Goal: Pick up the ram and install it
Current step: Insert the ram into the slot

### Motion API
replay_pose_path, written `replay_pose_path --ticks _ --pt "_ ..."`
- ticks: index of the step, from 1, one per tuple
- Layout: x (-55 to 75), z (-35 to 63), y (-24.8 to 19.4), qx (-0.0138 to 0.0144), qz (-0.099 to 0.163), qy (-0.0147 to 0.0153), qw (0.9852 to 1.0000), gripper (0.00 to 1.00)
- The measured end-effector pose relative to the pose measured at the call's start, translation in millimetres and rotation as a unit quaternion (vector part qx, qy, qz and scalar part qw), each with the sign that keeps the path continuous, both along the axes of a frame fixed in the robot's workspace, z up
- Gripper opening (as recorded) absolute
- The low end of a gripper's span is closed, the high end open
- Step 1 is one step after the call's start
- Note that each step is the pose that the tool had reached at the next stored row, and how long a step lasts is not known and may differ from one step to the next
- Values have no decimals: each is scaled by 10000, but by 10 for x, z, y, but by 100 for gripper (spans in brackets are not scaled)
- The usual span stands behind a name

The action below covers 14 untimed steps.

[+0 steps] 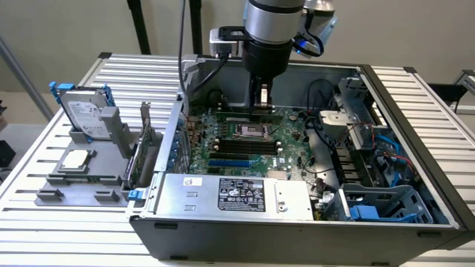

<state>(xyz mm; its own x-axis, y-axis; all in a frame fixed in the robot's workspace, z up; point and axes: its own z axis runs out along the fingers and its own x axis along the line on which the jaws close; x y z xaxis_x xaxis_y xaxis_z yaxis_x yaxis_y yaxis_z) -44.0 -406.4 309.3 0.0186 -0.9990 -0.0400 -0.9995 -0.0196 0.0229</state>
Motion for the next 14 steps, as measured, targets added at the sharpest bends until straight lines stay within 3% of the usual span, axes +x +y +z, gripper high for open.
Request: replay_pose_path --ticks 11,14 --pt "55 -200 3 -3 0 0 10000 14" --pt "63 -254 7 -25 0 0 10000 14"
